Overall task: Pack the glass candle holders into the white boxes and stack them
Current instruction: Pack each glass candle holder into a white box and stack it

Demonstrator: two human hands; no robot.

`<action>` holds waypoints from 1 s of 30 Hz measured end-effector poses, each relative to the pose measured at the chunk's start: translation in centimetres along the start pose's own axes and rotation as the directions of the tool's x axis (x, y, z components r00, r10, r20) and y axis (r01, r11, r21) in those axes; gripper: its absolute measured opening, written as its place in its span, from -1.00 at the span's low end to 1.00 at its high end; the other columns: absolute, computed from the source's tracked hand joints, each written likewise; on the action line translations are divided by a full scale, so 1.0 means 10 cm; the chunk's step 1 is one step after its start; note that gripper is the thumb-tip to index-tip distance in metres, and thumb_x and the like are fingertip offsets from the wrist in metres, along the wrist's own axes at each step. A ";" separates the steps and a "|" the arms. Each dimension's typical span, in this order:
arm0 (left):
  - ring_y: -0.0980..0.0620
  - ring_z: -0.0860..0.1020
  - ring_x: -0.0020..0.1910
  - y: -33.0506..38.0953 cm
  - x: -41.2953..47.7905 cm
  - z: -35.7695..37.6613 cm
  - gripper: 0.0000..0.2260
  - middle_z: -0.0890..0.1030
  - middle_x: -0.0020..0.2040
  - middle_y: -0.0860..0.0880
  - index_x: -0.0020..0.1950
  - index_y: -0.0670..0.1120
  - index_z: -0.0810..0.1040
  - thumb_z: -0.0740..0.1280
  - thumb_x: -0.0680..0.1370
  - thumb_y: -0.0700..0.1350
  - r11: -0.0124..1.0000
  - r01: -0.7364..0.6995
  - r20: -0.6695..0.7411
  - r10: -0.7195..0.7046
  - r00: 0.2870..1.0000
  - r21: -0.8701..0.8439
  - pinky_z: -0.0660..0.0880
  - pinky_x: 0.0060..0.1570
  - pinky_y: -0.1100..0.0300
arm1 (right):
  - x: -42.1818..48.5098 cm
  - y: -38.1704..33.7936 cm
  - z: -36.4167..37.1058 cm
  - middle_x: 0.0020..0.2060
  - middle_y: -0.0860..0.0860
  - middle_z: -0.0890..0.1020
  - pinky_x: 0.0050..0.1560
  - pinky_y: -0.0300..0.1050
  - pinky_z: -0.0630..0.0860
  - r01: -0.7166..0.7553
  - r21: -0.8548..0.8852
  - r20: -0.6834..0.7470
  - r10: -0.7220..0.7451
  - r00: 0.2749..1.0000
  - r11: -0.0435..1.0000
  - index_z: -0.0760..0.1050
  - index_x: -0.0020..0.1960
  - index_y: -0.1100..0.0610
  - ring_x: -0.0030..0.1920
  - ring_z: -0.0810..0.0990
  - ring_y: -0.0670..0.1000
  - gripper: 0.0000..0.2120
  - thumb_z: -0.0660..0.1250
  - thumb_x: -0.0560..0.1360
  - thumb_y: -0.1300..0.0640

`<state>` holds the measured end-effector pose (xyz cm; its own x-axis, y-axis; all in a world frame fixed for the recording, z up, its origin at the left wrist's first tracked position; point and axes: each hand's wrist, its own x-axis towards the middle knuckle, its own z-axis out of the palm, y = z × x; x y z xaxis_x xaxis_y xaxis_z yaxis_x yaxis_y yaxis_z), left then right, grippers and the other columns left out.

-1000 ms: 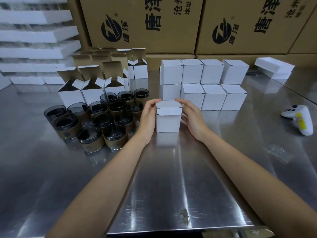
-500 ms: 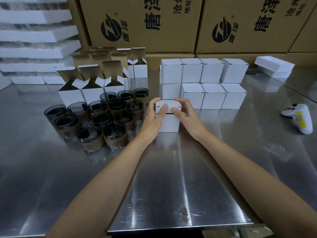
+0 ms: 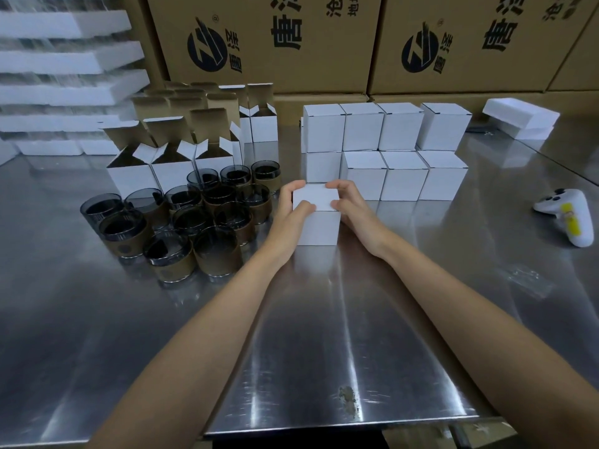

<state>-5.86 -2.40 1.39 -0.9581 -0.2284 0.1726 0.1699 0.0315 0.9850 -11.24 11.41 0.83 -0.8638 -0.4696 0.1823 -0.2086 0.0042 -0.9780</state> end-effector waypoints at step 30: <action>-0.03 0.45 0.35 -0.27 0.20 -0.01 -0.68 0.50 0.33 -0.13 0.37 -0.18 0.45 0.08 0.68 -0.13 0.997 0.061 -0.217 -0.071 0.974 -0.052 0.31 0.42 -0.02 | 0.14 0.10 0.19 0.11 0.12 0.54 -0.21 0.01 0.47 0.354 -0.930 0.313 -0.292 0.904 0.102 0.54 0.12 0.25 0.12 0.50 0.15 -0.77 0.23 0.50 0.27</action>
<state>-8.21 -3.00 -0.93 -0.8949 -0.4358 0.0959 0.1225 -0.0334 0.9919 -11.81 9.07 -0.06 -0.5765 -0.7018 0.4185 -0.7536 0.6546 0.0595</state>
